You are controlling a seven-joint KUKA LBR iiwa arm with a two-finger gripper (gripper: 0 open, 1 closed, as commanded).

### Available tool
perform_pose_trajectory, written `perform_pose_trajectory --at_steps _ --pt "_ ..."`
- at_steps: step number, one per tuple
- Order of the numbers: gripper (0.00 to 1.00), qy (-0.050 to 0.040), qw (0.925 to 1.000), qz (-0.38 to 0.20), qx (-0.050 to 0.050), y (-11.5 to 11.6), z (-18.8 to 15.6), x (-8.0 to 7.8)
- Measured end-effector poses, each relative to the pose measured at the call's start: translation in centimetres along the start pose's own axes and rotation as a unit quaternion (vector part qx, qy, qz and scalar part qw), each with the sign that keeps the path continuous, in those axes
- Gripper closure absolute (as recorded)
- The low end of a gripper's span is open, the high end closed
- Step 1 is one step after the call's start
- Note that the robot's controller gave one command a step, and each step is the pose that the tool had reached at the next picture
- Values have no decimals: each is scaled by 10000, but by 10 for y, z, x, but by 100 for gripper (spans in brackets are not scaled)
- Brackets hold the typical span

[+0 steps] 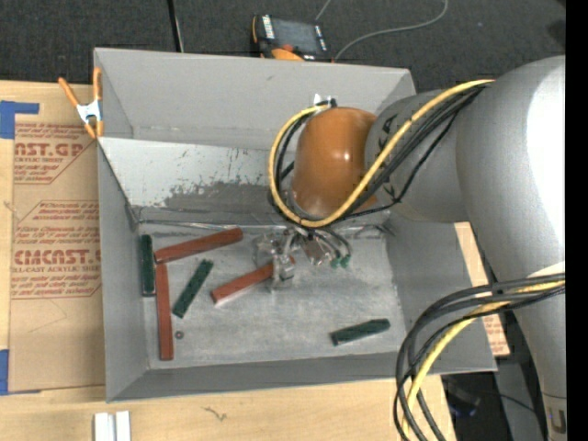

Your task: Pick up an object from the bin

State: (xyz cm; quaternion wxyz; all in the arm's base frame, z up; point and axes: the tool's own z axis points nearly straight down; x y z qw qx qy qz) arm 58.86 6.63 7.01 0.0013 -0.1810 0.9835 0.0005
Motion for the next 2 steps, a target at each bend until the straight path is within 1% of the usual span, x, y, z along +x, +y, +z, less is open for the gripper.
perform_pose_trajectory --at_steps 1,2 --pt "100 -35 9999 -141 14 -1 -125 1" --pt "100 -19 9699 -2436 15 -6 -197 23"
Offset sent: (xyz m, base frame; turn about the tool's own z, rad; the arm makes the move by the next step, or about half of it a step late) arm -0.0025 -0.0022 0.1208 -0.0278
